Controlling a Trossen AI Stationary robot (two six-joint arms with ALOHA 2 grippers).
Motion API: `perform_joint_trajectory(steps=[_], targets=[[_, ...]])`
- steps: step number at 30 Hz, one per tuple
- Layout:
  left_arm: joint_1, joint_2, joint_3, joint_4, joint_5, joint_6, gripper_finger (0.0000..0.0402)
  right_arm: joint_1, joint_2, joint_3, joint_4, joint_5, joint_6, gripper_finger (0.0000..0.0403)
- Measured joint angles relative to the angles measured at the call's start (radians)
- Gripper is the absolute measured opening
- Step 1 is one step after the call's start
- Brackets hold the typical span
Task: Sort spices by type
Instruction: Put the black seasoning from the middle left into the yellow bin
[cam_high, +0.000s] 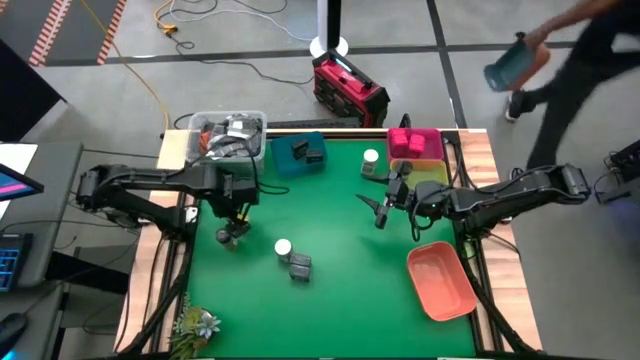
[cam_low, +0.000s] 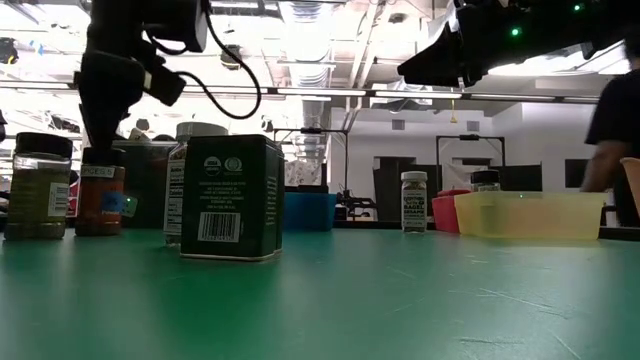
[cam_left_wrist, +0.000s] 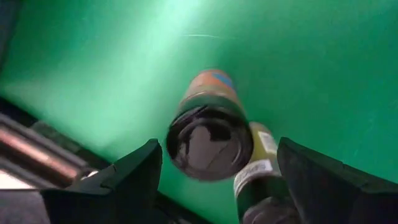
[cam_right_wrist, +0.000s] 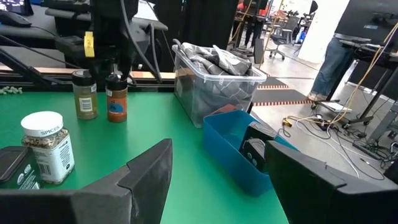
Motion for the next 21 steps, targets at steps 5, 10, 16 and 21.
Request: perform_joint_trajectory(steps=[5,10,16,21], targets=[[0.000,0.000,-0.027,0.045,-0.002,0.002,0.0306,0.000,0.000,0.000,0.000,0.000,0.000,0.0284],[0.000,0.000,-0.069,0.090,-0.005,0.024,0.0306,0.000,0.000,0.000,-0.001,0.000,0.000,0.0284],[0.000,0.000,-0.128,0.154,-0.005,0.039,0.0289,0.000,0.000,0.000,-0.001,0.000,0.000,0.0284],[0.000,0.000,-0.130,0.172,-0.008,0.058,0.0236,0.000,0.000,0.000,-0.001,0.000,-0.004,0.0284]])
